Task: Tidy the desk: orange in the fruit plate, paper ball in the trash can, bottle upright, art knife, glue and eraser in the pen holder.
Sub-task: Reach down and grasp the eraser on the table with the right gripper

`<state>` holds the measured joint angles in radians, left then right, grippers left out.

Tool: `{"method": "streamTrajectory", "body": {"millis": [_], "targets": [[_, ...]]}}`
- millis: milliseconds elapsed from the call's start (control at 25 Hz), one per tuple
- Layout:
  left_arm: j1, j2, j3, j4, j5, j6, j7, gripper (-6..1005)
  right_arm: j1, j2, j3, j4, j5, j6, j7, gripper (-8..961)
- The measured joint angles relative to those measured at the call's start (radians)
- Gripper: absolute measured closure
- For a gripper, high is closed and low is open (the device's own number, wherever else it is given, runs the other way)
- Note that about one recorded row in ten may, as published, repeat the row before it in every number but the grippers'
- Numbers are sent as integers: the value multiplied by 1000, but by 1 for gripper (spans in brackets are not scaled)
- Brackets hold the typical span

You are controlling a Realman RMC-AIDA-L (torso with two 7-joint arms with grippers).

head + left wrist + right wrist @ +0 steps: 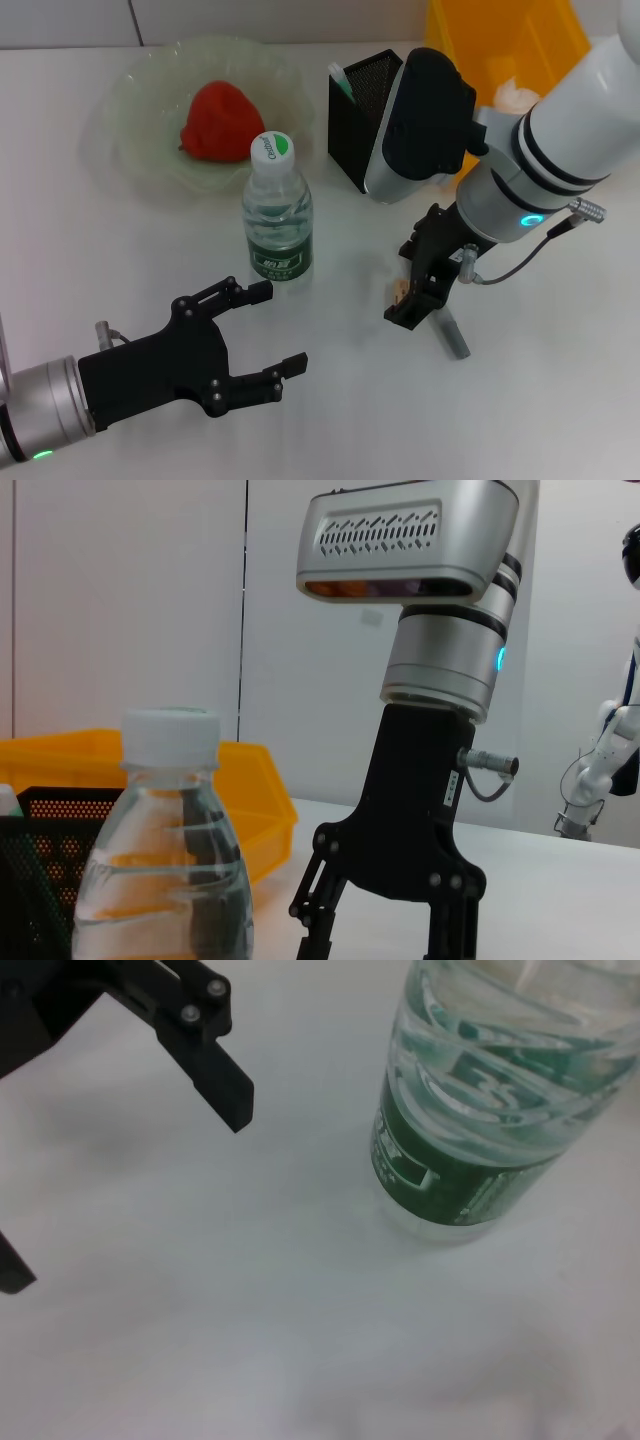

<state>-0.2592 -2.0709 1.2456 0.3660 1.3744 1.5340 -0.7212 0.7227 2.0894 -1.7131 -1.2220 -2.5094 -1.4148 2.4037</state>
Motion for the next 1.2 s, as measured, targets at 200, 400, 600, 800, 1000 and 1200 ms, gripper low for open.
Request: {"method": "streamTrajectory", "body": {"millis": [200, 400, 600, 800, 1000, 1200], "targets": [[0, 0, 0, -1, 0, -1, 1, 138, 9, 0, -1, 32, 6, 16, 3, 120], [2, 0, 0, -2, 0, -1, 2, 138, 13, 0, -4, 63, 23, 38, 5, 120], [1, 0, 0, -3, 0, -2, 1, 139, 14, 0, -12, 77, 24, 51, 5, 119], [1, 0, 0, -3, 0, -2, 1, 139, 16, 0, -17, 95, 24, 66, 1, 123], [2, 0, 0, -3, 0, -2, 0, 139, 19, 0, -26, 102, 24, 77, -2, 144], [2, 0, 0, -3, 0, -2, 1, 139, 29, 0, -39, 119, 25, 89, 1, 165]]}}
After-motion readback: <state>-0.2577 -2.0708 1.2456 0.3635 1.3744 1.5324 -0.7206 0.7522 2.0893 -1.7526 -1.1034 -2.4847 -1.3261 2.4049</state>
